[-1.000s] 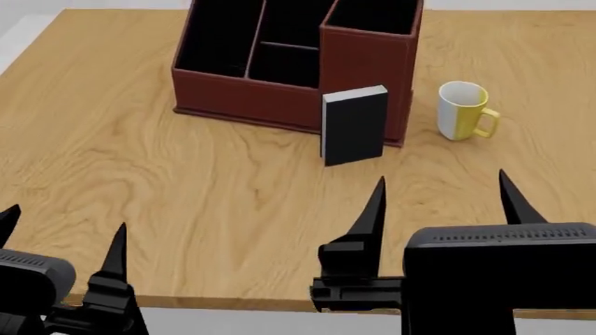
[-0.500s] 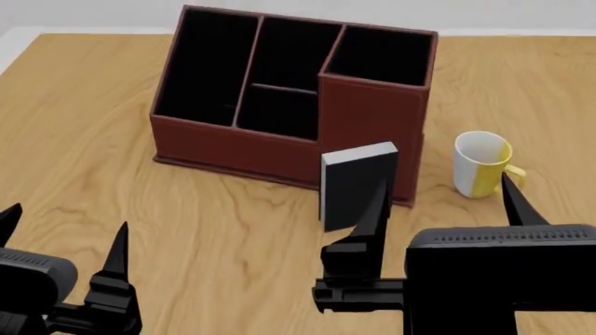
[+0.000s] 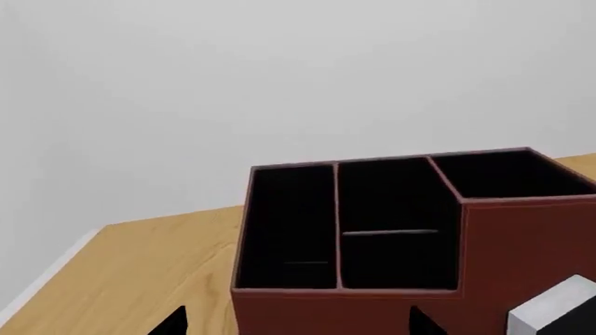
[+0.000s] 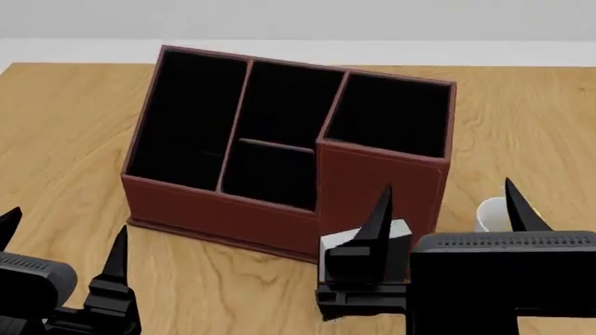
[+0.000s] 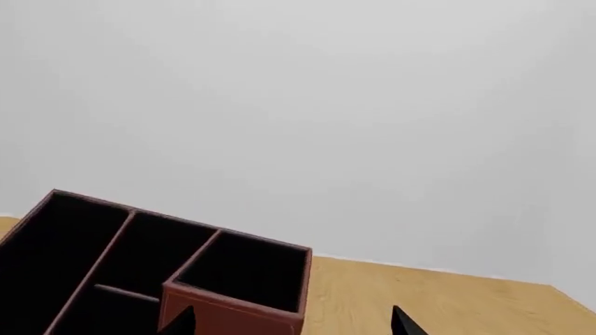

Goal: Pick up the book and place it in the front compartment of the caddy.

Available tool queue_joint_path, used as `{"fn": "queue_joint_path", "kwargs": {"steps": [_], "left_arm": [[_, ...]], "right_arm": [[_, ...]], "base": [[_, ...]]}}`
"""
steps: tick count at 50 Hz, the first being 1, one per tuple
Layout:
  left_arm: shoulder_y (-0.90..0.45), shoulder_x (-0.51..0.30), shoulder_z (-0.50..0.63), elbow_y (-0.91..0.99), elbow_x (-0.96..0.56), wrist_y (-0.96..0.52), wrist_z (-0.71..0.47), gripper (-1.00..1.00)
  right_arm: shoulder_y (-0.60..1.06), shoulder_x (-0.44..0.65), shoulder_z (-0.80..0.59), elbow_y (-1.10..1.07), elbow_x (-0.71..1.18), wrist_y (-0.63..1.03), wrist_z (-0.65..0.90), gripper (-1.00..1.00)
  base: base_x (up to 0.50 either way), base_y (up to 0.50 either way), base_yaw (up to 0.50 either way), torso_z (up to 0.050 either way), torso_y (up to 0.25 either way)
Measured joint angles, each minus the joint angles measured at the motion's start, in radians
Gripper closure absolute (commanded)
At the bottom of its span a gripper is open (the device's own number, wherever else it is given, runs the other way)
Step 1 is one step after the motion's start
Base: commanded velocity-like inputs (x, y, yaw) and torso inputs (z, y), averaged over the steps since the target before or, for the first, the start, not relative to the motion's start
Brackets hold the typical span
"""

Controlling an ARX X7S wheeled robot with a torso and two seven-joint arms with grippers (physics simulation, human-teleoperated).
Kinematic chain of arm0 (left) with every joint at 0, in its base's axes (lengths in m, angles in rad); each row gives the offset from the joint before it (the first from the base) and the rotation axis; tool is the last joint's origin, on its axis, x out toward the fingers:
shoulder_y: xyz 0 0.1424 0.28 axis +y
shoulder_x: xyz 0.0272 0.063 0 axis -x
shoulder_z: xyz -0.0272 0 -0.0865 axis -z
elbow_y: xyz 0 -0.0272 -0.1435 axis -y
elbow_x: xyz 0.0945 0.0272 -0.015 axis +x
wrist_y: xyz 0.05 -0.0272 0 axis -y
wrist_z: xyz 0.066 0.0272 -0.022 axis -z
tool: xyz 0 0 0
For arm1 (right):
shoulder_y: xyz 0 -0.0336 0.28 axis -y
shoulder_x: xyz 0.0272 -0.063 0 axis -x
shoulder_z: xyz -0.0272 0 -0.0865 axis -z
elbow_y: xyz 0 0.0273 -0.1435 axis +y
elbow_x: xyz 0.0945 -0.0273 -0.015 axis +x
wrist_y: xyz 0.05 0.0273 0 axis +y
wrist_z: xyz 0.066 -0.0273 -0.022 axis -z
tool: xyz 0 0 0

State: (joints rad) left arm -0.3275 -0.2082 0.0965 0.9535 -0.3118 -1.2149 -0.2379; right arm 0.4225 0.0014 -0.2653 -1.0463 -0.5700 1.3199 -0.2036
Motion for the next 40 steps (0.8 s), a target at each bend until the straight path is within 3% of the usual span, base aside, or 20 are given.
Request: {"fn": "queue_joint_path", "kwargs": {"steps": [31,40], "left_arm": [[-0.003,-0.008,-0.004,-0.002,-0.027,0.002,-0.016,-1.00],[-0.007,-0.010,-0.002,-0.009,-0.034,0.003,-0.020,-1.00]], "right_arm": [[-0.006,0.000,-0.006,0.000,-0.008,-0.016,0.000,-1.00],[-0.008,0.000,0.002,0.000,0.006,-0.036,0.006,-1.00]], "base": [[0.50,0.00,0.00,0.000,0.002],[-0.01,0.00,0.00,0.000,0.001]]}}
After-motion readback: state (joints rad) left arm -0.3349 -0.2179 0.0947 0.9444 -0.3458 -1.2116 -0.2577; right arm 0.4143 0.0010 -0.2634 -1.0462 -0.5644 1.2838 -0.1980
